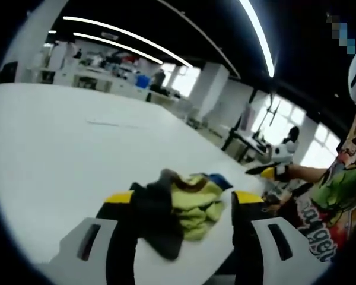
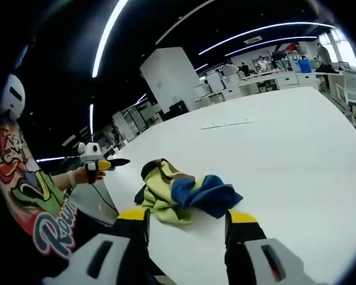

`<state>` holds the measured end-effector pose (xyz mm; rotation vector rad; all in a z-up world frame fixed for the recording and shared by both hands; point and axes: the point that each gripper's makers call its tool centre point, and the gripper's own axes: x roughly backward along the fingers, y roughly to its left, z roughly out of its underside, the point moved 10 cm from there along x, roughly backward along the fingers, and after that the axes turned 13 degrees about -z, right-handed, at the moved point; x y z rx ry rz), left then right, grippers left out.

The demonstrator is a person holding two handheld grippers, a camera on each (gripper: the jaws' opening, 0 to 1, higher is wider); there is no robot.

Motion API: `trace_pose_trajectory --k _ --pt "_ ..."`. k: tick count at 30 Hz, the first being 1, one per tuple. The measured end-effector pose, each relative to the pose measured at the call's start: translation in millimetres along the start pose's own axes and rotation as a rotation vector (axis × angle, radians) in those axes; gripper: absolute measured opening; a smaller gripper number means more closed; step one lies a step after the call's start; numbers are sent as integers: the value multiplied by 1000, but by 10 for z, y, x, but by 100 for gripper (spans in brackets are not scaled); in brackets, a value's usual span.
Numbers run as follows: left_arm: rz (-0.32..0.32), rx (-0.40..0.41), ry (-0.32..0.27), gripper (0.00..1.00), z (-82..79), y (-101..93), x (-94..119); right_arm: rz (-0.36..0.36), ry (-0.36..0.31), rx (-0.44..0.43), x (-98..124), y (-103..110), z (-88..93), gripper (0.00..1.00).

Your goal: Fold the garment on the visible template until the final outline fits inside the template.

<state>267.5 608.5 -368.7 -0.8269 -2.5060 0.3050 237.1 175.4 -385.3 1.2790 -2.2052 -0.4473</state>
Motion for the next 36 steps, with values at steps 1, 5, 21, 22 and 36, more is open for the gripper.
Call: trace_pose_trajectory --k 1,5,21,22,36 --pt "2 -1 0 56 4 0 6 -3 0 3 -3 3 -2 47" --pt "-7 -2 3 56 24 19 22 -9 -5 -4 -6 13 -9 44" --pt "-21 -72 53 56 37 92 -17 -7 11 -7 9 24 -14 46" --pt "-20 -87 57 57 29 96 -25 -8 15 -5 5 24 -18 46" --pt "-96 -287 118 99 69 220 -52 20 -4 22 -21 -21 -68 86"
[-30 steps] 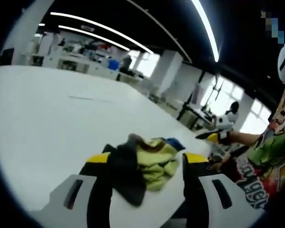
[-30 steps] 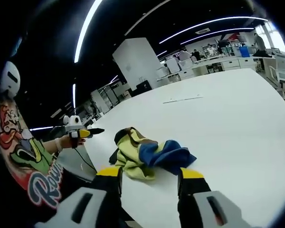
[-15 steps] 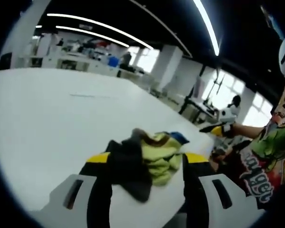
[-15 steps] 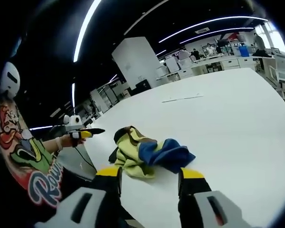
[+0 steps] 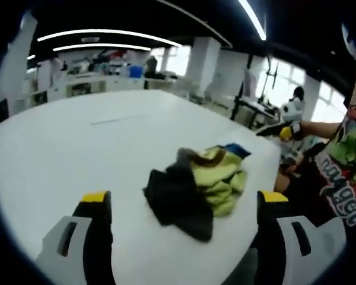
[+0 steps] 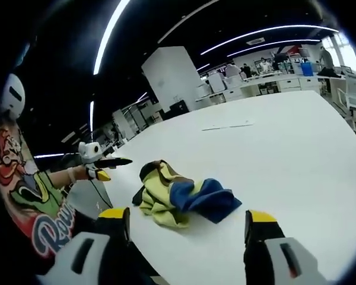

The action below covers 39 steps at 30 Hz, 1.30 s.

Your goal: Fold the garment on the visible template until the final outline fits inside the template.

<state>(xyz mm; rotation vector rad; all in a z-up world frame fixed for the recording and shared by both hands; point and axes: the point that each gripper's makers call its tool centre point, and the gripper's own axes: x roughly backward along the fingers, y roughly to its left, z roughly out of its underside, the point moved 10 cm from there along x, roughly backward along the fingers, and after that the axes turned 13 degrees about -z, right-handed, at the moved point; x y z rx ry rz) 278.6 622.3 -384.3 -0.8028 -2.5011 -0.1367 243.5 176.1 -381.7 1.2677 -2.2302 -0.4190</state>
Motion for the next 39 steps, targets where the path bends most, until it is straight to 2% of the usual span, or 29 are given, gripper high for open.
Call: trace_pose_trajectory --k 3,5,6,9,10,11,13,16,19,22,24,26,28,32,36,39 --pt "10 8 3 99 -9 3 -3 16 -12 -3 -7 -16 8 95" --pt "17 8 7 99 -19 -5 -16 42 16 41 -1 -33 9 88" --pt "22 -2 5 97 -33 -7 -30 34 10 33 -13 -22 -1 85" --pt "28 -16 3 91 -64 5 -73 19 -13 15 -41 -17 -29 89" --pt "29 -19 3 90 -76 10 -89 23 -9 20 -49 -22 -38 86" --pt "31 -23 2 88 -95 23 -111 41 25 55 -50 -42 -51 80" --pt "47 -14 0 79 -139 30 -139 30 25 50 -61 -40 -68 73" --pt "63 -11 -4 71 -196 25 -188 4 11 20 -80 -38 -94 69" --pt "71 -5 2 62 -218 70 -271 1 44 25 -101 -44 -104 47" --pt "74 -11 16 45 -240 89 -337 -9 37 21 -140 -55 -117 44" --pt "85 -10 21 34 -263 98 -374 -15 47 10 -176 -67 -133 39" --pt "93 6 17 31 -284 116 -421 -25 52 13 -222 -74 -156 34" --pt "94 20 19 32 -291 135 -467 -38 52 9 -285 -84 -174 35" --pt "111 32 29 26 -282 156 -518 -64 103 19 -410 -108 -166 30" --pt "126 39 48 22 -264 168 -555 -105 128 -22 -519 -216 -161 26" --pt "118 30 64 21 -255 171 -576 -109 148 -8 -593 -246 -128 18"
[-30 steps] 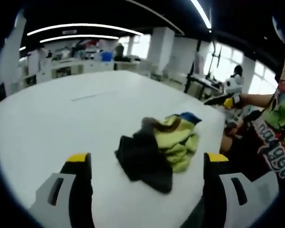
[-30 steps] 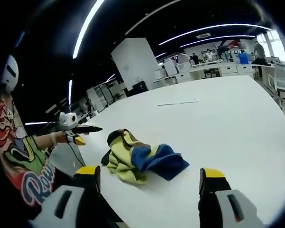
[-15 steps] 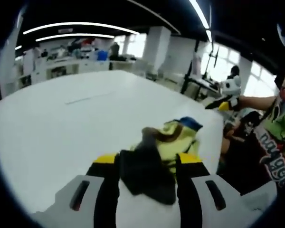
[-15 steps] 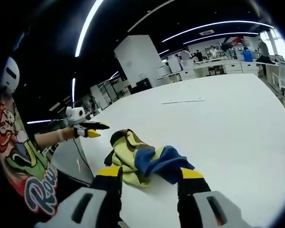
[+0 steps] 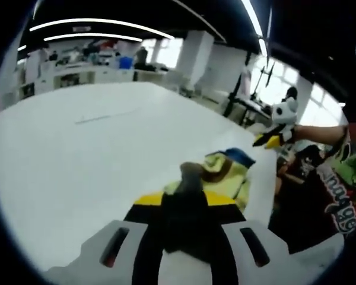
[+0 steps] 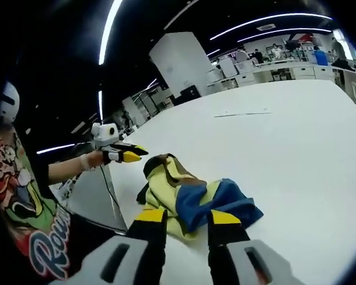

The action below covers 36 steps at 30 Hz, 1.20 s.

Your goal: Fold the garment on the visible template until the final outline fits inside the template.

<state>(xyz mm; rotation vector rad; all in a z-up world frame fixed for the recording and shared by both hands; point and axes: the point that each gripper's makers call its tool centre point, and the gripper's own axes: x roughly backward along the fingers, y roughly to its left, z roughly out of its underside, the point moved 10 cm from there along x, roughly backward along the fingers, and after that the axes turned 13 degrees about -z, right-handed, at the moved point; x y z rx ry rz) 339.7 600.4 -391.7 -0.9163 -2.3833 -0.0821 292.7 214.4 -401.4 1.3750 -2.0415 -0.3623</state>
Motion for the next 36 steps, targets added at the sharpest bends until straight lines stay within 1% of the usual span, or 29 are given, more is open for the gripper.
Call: trace_pose_trajectory --k 1,2,4,6,11,15,19,23,26,31,33,36 --pt "-3 -5 1 21 0 3 -3 -2 0 -1 -23 -2 5 18" --pt "-6 -2 5 20 0 13 -17 -12 10 -24 -58 -15 23 18" --pt "-4 1 10 18 0 20 -37 -17 17 -23 -84 -17 41 18" --pt "4 3 18 17 2 21 -58 -10 38 -15 -100 -27 64 17" --pt "13 -5 40 16 24 35 -126 -23 38 -52 -121 -36 109 18" --pt "18 -6 58 15 46 49 -174 -16 55 -47 -135 -50 142 17" --pt "36 2 65 11 40 39 -199 -15 53 -56 -144 -52 152 17" --pt "47 3 72 10 48 24 -220 -16 55 -59 -153 -50 159 17" --pt "48 9 82 9 68 22 -227 -15 57 -58 -159 -48 165 16" --pt "51 19 82 7 74 20 -220 -11 61 -57 -165 -44 171 13" --pt "39 0 75 7 74 28 -218 -12 57 -61 -170 -47 169 13" --pt "44 11 79 4 78 30 -221 -17 48 -70 -188 -55 161 13"
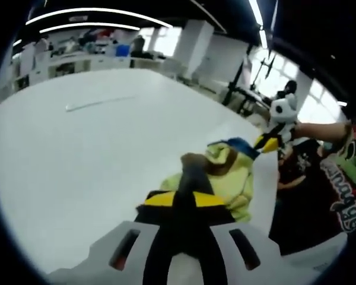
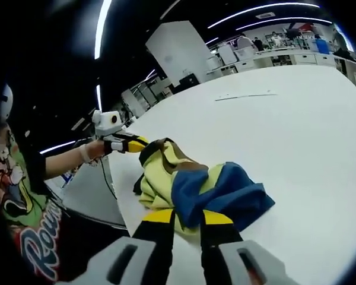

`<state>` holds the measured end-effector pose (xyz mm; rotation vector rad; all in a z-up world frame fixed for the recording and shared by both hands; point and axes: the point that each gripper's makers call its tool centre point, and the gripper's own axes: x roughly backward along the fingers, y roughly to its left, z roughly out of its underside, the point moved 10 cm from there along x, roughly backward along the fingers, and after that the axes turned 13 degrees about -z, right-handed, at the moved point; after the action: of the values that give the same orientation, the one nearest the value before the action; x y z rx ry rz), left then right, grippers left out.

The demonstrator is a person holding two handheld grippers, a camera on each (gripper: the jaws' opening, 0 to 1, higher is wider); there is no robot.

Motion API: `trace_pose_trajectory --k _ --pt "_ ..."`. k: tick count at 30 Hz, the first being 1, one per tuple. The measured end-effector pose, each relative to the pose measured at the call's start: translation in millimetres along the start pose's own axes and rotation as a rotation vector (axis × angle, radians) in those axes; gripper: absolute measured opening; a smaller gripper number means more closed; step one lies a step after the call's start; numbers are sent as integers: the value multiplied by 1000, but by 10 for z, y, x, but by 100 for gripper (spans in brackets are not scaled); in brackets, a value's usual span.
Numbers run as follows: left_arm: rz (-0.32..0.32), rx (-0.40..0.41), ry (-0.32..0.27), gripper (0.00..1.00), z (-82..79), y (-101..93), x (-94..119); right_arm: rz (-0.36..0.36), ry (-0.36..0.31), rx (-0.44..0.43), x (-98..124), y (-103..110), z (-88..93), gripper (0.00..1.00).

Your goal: Fold the garment on the visible template until the final outline fits inside the template.

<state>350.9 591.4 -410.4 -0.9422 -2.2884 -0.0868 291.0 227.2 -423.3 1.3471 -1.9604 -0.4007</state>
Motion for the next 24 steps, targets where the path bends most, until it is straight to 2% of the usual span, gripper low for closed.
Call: trace_pose_trajectory --k 6,13,18,24 --pt "-4 -3 5 0 18 8 0 0 3 -15 -32 -23 14 9" --pt "-10 3 12 0 43 14 -9 -11 12 -16 -71 -22 43 0" --pt "-18 -16 8 0 38 3 -3 -3 8 -14 -37 -22 30 0" --pt "-49 -20 -26 0 -15 -3 65 26 -7 38 55 -7 -71 0"
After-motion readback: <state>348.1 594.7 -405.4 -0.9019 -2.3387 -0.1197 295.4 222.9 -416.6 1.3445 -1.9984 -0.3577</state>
